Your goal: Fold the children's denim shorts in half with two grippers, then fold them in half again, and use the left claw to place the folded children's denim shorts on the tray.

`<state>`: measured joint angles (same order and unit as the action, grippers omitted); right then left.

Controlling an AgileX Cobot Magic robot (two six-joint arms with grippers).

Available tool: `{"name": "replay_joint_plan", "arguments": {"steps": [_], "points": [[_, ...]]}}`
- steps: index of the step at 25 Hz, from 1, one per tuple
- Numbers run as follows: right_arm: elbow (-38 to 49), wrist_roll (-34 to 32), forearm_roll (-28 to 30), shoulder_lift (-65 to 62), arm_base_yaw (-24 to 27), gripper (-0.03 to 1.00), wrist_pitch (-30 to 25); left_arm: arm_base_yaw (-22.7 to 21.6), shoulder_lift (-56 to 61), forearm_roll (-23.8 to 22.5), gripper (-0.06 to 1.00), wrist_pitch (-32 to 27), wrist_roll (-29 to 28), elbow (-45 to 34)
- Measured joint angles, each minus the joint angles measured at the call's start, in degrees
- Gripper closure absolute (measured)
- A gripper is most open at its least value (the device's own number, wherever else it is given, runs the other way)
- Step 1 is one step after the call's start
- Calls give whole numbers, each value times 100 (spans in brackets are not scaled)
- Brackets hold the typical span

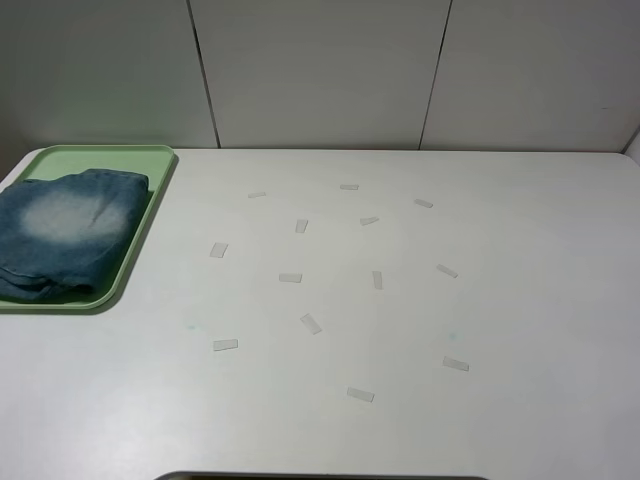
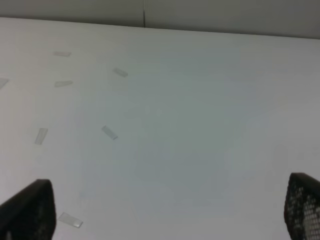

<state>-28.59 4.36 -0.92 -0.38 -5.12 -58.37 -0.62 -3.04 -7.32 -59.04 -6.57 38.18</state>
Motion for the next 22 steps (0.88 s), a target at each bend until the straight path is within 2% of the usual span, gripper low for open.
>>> {"name": "replay_joint_plan", "arguments": {"steps": [5, 10, 15, 22], "points": [[0, 0, 0, 0, 0, 27, 0, 13, 340, 368, -5, -492, 103, 0], [0, 0, 0, 0, 0, 27, 0, 184, 340, 652, -4, -694, 217, -292], [0, 0, 0, 0, 0, 27, 0, 324, 340, 662, -4, -699, 397, -834], [0, 0, 0, 0, 0, 27, 0, 387, 340, 732, -3, -289, 421, -1041]]}}
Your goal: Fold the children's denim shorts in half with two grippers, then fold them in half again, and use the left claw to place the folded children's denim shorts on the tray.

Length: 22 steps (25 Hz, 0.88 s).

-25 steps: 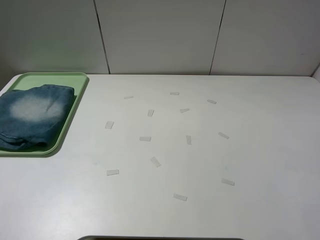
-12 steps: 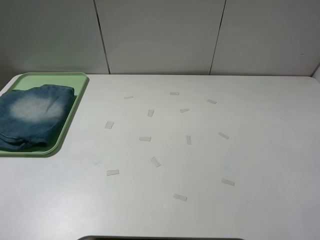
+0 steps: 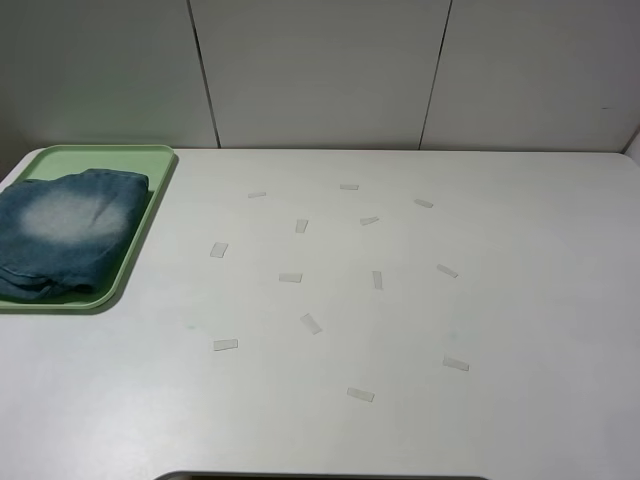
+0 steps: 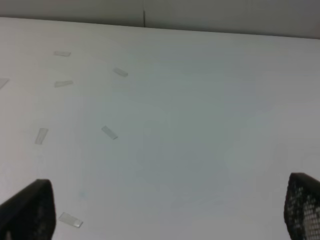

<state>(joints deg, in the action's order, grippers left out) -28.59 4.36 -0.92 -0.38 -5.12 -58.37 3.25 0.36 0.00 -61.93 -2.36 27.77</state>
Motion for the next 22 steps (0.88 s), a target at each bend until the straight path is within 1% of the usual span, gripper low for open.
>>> {"name": "replay_joint_plan", "arguments": {"steps": [3, 22], "points": [[0, 0, 0, 0, 0, 27, 0, 0, 0, 45, -2, 87, 19, -28], [0, 0, 0, 0, 0, 27, 0, 0, 0, 49, -1, 99, 174, -28]]}}
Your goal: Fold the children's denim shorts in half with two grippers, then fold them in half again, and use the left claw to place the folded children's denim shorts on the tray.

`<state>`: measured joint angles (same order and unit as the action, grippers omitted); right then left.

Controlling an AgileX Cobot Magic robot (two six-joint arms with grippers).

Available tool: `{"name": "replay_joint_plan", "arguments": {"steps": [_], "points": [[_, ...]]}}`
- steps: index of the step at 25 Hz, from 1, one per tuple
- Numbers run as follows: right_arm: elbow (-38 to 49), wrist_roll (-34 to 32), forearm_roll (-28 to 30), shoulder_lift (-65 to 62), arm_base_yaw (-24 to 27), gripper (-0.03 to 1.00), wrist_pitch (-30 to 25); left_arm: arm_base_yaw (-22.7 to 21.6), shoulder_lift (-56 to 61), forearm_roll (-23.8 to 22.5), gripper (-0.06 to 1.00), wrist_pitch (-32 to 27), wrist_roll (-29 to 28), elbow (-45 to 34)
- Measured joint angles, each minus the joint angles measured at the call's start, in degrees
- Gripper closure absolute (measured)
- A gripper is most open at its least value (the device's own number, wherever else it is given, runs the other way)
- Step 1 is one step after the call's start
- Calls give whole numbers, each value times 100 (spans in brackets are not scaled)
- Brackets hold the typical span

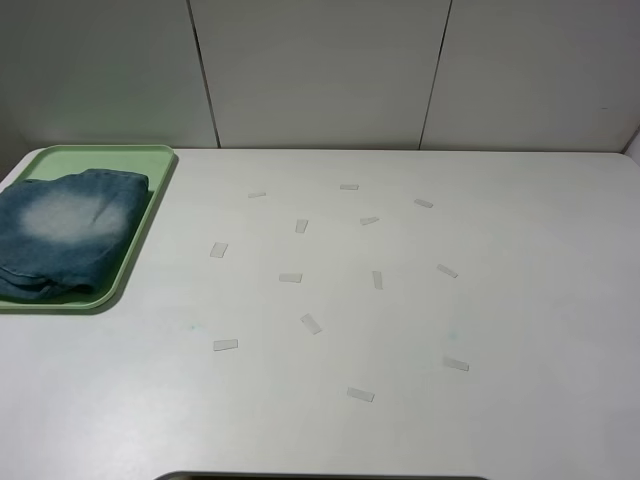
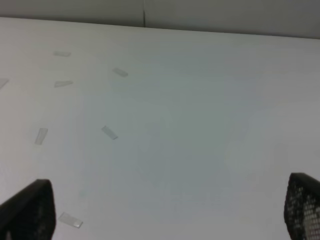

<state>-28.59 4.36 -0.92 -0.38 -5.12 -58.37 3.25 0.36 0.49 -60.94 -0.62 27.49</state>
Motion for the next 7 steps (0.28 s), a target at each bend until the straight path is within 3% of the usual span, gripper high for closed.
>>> {"name": "replay_joint_plan", "arguments": {"steps": [7], "points": [[0, 0, 0, 0, 0, 27, 0, 0, 0, 0, -1, 0, 24, 0]]}}
